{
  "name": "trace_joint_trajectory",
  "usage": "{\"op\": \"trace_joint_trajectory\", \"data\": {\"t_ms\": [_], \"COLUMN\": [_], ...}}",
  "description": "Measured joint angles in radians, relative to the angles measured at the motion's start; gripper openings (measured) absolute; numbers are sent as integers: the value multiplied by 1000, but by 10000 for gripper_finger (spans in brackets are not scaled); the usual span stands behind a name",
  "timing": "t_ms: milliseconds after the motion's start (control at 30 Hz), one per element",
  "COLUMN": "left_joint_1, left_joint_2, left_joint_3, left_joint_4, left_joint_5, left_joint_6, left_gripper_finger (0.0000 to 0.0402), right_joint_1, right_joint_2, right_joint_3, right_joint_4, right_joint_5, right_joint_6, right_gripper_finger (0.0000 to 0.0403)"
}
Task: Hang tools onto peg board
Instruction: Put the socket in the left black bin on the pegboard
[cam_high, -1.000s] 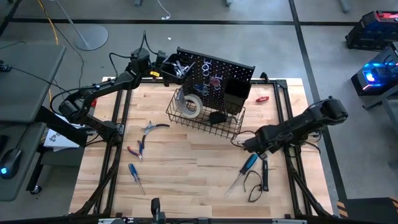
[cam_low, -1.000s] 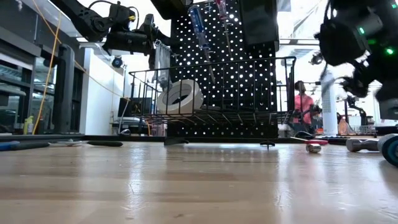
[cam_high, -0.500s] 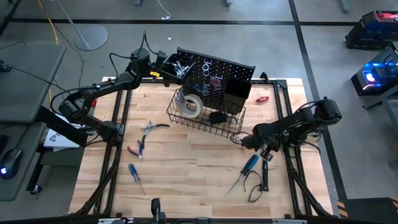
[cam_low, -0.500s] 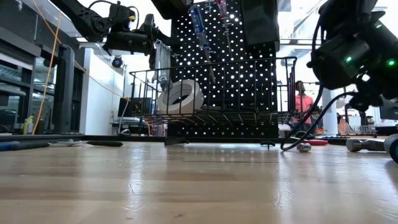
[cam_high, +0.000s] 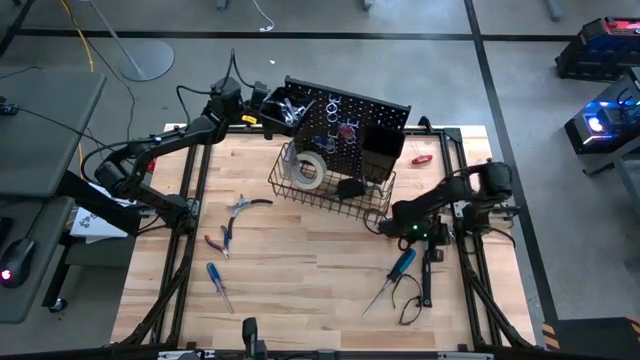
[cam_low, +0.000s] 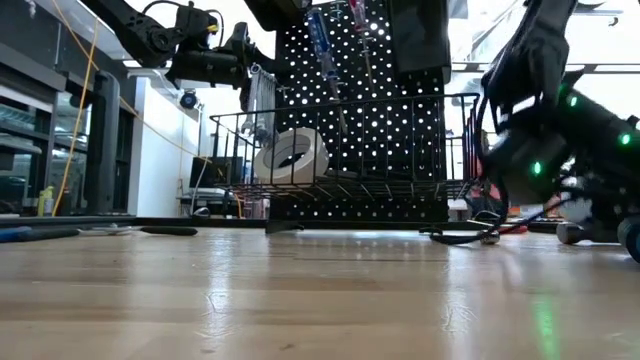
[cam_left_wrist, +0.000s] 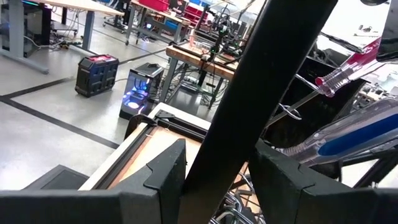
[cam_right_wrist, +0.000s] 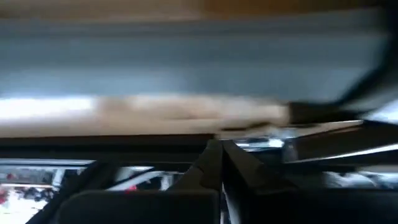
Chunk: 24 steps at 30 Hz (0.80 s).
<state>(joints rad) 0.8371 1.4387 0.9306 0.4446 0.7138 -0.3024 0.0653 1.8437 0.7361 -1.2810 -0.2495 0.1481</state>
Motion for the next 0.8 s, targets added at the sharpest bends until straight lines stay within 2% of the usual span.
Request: {"op": "trace_joint_trajectory", "data": {"t_ms": [167, 433, 800], "left_joint_1": [1, 1, 1], "left_joint_2": [0, 0, 0], "left_joint_3": [0, 0, 0], "left_joint_4": [4, 4, 8], "left_joint_5": [-6, -35, -59], "left_joint_6": [9, 26, 31], "left_gripper_finger": [156, 156, 156], "right_joint_1": [-48, -92, -152], "right_joint_2": [83, 49, 50], "right_joint_3": [-1, -7, -25], "right_joint_4": [-31, -39, 16], "right_joint_5": [48, 125, 115], "right_joint_6": [-72, -55, -53], "right_gripper_finger": [0, 0, 0]}}
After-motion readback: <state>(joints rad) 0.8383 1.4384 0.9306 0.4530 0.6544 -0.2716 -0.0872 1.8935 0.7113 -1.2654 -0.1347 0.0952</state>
